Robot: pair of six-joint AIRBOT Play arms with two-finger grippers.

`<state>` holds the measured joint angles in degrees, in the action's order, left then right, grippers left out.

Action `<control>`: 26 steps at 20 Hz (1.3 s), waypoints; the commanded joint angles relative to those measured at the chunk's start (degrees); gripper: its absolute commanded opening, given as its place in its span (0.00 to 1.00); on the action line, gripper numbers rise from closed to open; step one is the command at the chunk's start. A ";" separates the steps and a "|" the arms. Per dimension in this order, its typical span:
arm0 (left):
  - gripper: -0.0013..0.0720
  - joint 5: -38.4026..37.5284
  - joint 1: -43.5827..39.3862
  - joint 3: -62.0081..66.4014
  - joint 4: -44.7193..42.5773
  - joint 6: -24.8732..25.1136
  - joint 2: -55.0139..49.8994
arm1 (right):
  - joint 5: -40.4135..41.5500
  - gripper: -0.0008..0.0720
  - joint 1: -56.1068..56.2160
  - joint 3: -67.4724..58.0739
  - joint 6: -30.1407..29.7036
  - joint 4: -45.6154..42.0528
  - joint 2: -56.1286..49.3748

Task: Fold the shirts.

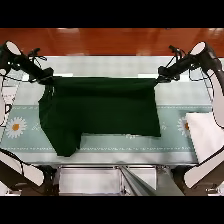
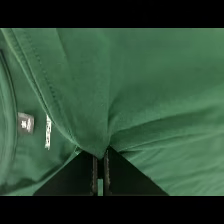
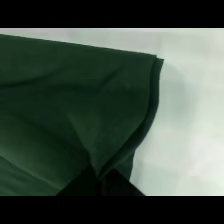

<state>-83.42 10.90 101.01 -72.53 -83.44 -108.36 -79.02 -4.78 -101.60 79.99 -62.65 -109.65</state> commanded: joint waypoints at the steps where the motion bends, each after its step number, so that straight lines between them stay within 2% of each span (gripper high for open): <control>1: 0.04 -2.36 0.52 -4.50 0.55 0.74 -0.09 | -1.62 0.04 0.59 0.02 0.90 -0.50 -0.92; 6: 0.04 -2.99 0.57 -5.40 0.57 0.20 -0.07 | -3.85 0.04 0.59 0.09 1.64 -0.52 -1.03; 9: 0.05 -5.90 0.48 -5.38 0.57 -0.87 -0.07 | -3.91 0.05 0.59 0.09 3.08 -0.52 -1.03; 10: 0.16 -7.06 0.52 -5.38 0.35 -3.15 -0.04 | -4.00 0.24 0.59 0.07 4.66 -0.52 -1.01; 11: 0.49 -8.46 0.59 -5.35 -0.02 -5.03 0.07 | -5.09 0.58 0.59 0.07 5.42 -0.42 -0.94; 12: 0.71 -10.27 0.59 -5.35 -0.11 -6.25 0.33 | -7.34 0.57 0.46 0.00 5.42 -0.68 -0.79; 15: 0.71 -11.10 0.50 -5.55 -0.35 -7.48 4.70 | -12.74 0.57 -1.25 0.09 6.54 -2.78 2.27; 17: 0.71 -10.73 0.72 -7.58 -5.27 -7.54 10.60 | -12.20 0.57 -2.45 3.04 6.97 -4.68 7.15; 19: 0.71 -6.91 2.80 -14.69 -8.52 -8.87 18.97 | -4.61 0.57 -3.43 12.96 7.02 -4.22 14.97; 21: 0.71 -0.46 7.82 -26.97 -5.81 -10.32 28.98 | 6.36 0.57 -3.82 28.11 5.95 -0.92 24.68; 22: 0.71 2.67 11.61 -33.94 -2.47 -10.01 33.86 | 11.04 0.57 -4.07 36.00 3.45 2.38 29.77; 24: 0.71 5.99 20.50 -46.40 6.43 -4.24 41.31 | 18.16 0.57 -4.04 51.52 -2.45 8.76 40.19; 26: 0.71 5.84 29.51 -55.98 12.24 0.26 44.78 | 20.98 0.57 -4.04 63.69 -3.93 11.34 49.13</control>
<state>-81.32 29.87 59.07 -69.69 -88.84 -71.44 -67.44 -8.58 -55.48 80.42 -57.39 -72.93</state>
